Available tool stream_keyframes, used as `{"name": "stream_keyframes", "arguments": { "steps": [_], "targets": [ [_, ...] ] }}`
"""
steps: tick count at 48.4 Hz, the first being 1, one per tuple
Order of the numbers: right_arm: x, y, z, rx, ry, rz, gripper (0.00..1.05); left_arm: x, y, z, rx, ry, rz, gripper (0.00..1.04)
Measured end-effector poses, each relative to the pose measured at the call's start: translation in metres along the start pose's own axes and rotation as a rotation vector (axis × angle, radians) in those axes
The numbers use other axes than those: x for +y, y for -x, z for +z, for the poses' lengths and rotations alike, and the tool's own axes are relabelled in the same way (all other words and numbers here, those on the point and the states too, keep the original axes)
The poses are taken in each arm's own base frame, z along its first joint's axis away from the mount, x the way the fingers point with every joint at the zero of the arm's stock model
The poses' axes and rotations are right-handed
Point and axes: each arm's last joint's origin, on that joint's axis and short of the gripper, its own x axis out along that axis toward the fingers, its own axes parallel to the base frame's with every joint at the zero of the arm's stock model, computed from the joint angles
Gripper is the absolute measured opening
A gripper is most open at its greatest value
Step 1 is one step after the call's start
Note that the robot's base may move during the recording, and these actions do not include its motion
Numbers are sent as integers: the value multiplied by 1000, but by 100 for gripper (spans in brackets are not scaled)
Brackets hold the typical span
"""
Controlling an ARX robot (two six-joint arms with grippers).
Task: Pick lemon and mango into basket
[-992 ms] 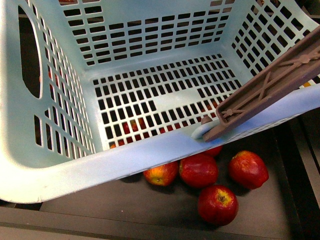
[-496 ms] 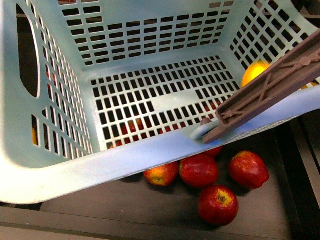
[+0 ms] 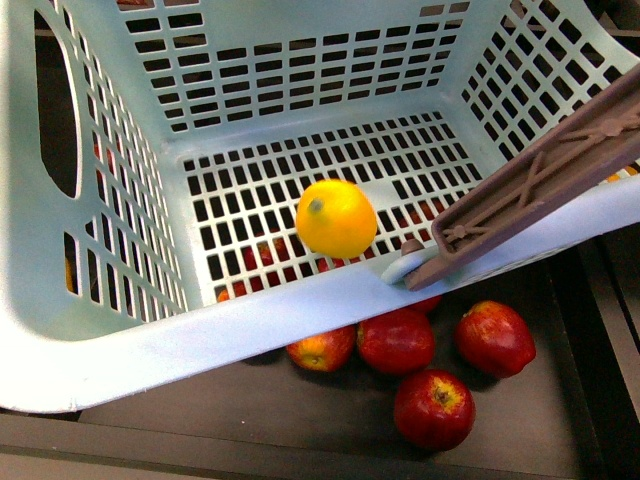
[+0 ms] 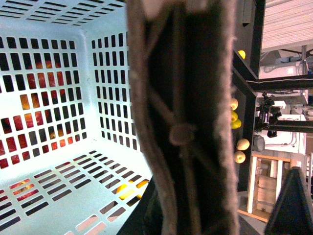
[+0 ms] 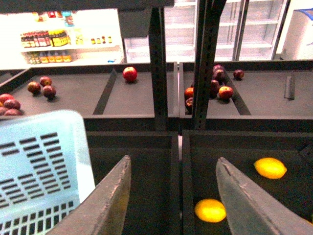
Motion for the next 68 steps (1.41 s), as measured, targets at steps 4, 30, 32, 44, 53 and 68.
{"name": "stream_keyframes", "arguments": {
  "steps": [4, 30, 32, 44, 53, 68],
  "targets": [
    [7, 11, -20, 35, 3, 5, 36, 0, 0, -1, 5, 0, -3, 5],
    [34, 60, -61, 34, 19, 11, 2, 0, 0, 0, -3, 0, 2, 5],
    [34, 63, -63, 34, 19, 10, 2, 0, 0, 0, 0, 1, 0, 5],
    [34, 77, -72, 34, 19, 8, 12, 0, 0, 0, -5, 0, 3, 5],
    [34, 78, -72, 30, 19, 8, 51, 0, 0, 0, -1, 1, 0, 5],
    [34, 78, -72, 30, 19, 2, 96, -2, -1, -4, 14, -8, -7, 5]
  ]
}}
